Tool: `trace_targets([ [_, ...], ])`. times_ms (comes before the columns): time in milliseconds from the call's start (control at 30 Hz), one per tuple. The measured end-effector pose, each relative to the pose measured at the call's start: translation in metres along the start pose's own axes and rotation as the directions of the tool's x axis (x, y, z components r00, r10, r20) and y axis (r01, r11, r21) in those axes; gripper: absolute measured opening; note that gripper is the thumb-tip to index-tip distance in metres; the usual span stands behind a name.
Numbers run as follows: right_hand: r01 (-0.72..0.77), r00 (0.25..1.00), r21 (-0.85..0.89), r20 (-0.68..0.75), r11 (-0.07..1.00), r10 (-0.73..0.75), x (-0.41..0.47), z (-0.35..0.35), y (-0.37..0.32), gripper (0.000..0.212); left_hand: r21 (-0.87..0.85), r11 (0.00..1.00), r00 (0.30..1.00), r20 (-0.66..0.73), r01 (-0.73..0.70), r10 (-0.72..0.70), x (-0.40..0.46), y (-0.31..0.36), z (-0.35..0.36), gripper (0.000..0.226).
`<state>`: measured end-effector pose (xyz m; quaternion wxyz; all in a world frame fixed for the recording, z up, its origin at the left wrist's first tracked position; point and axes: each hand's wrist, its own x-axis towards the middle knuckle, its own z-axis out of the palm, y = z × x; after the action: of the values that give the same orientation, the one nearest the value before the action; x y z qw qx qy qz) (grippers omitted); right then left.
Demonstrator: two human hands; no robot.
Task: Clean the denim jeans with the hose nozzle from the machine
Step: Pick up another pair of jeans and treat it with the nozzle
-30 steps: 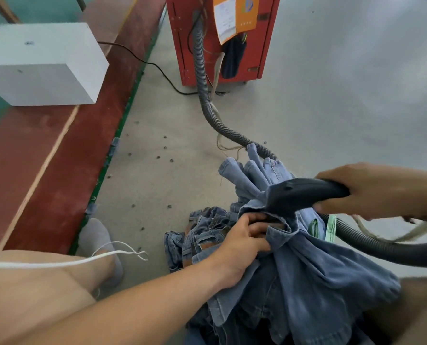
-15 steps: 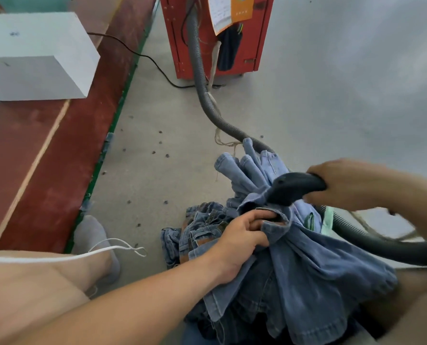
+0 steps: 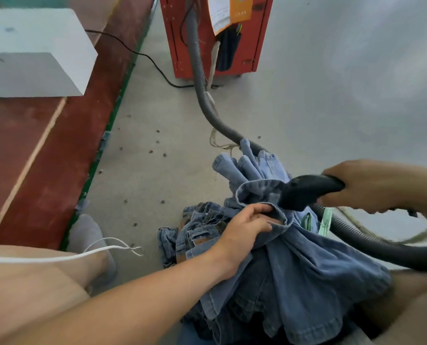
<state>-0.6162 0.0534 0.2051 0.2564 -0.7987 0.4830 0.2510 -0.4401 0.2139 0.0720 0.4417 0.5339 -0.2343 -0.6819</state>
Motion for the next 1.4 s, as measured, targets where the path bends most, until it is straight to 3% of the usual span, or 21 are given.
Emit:
trace_targets([
  [67, 0.02, 0.996, -0.035, -0.081, 0.999, -0.022, 0.011, 0.007, -0.008, 0.015, -0.002, 1.0, 1.0, -0.019, -0.012, 0.012, 0.001, -0.002, -0.001, 0.045],
  [133, 0.055, 0.978, 0.04, -0.202, 0.998, -0.045, 0.015, 0.005, -0.012, 0.015, -0.06, 0.997, 0.999, -0.018, -0.041, 0.04, 0.002, -0.005, -0.004, 0.043],
  [200, 0.115, 0.97, 0.118, -0.227, 0.986, -0.086, 0.01, -0.003, -0.008, 0.016, -0.105, 0.992, 0.998, 0.001, -0.062, 0.062, 0.0, -0.007, -0.008, 0.047],
  [433, 0.158, 0.975, 0.159, 0.129, 0.975, -0.179, -0.026, -0.019, 0.02, 0.044, -0.097, 0.99, 0.994, -0.055, -0.099, 0.094, -0.003, -0.012, -0.011, 0.045],
  [567, 0.166, 0.955, 0.14, 0.223, 0.976, -0.194, -0.024, -0.009, 0.01, 0.038, 0.033, 0.993, 0.989, -0.087, -0.117, 0.12, -0.007, -0.016, -0.008, 0.032],
  [700, 0.151, 0.988, 0.143, 0.005, 0.978, -0.153, -0.013, -0.008, 0.004, 0.008, 0.366, 0.912, 0.964, -0.113, -0.186, 0.241, -0.011, -0.02, -0.001, 0.041],
  [800, 0.121, 0.991, 0.187, -0.079, 0.975, -0.108, -0.02, -0.019, 0.013, 0.01, 0.555, 0.788, 0.928, -0.073, -0.268, 0.366, -0.015, -0.024, 0.004, 0.037],
  [900, 0.115, 0.993, 0.227, -0.054, 0.967, -0.105, -0.032, -0.023, 0.019, 0.024, 0.508, 0.787, 0.885, -0.095, -0.351, 0.456, -0.006, -0.019, -0.002, 0.025],
  [967, 0.112, 0.994, 0.217, -0.038, 0.97, -0.106, -0.038, -0.02, 0.018, 0.032, 0.603, 0.679, 0.836, -0.036, -0.419, 0.548, 0.006, -0.012, -0.007, 0.043],
  [1033, 0.102, 0.995, 0.199, -0.007, 0.975, -0.103, -0.041, -0.017, 0.018, 0.042, 0.829, 0.416, 0.792, 0.052, -0.374, 0.608, 0.02, -0.001, -0.011, 0.051],
  [1100, 0.101, 0.995, 0.203, -0.008, 0.974, -0.101, -0.043, -0.018, 0.017, 0.047, 0.943, 0.088, 0.725, 0.184, -0.32, 0.663, 0.031, 0.014, -0.017, 0.033],
  [1133, 0.104, 0.995, 0.215, -0.019, 0.971, -0.102, -0.044, -0.019, 0.017, 0.046, 0.948, 0.0, 0.71, 0.239, -0.319, 0.663, 0.036, 0.023, -0.021, 0.026],
  [1167, 0.11, 0.994, 0.228, -0.037, 0.967, -0.105, -0.046, -0.02, 0.019, 0.045, 0.941, -0.017, 0.707, 0.266, -0.339, 0.655, 0.039, 0.033, -0.026, 0.023],
  [1200, 0.122, 0.992, 0.243, -0.054, 0.962, -0.112, -0.048, -0.022, 0.02, 0.045, 0.933, 0.039, 0.729, 0.253, -0.357, 0.636, 0.041, 0.043, -0.029, 0.022],
  [1267, 0.141, 0.989, 0.269, -0.088, 0.953, -0.122, -0.054, -0.024, 0.022, 0.048, 0.913, 0.247, 0.847, 0.163, -0.324, 0.507, 0.047, 0.061, -0.034, 0.029],
  [1333, 0.158, 0.983, 0.252, -0.132, 0.955, -0.127, -0.059, -0.024, 0.022, 0.049, 0.873, 0.439, 0.94, 0.059, -0.212, 0.336, 0.05, 0.071, -0.033, 0.035],
  [1400, 0.179, 0.978, 0.215, -0.149, 0.96, -0.148, -0.061, -0.021, 0.021, 0.05, 0.707, 0.7, 0.991, 0.011, -0.101, 0.131, 0.047, 0.077, -0.034, 0.031],
])
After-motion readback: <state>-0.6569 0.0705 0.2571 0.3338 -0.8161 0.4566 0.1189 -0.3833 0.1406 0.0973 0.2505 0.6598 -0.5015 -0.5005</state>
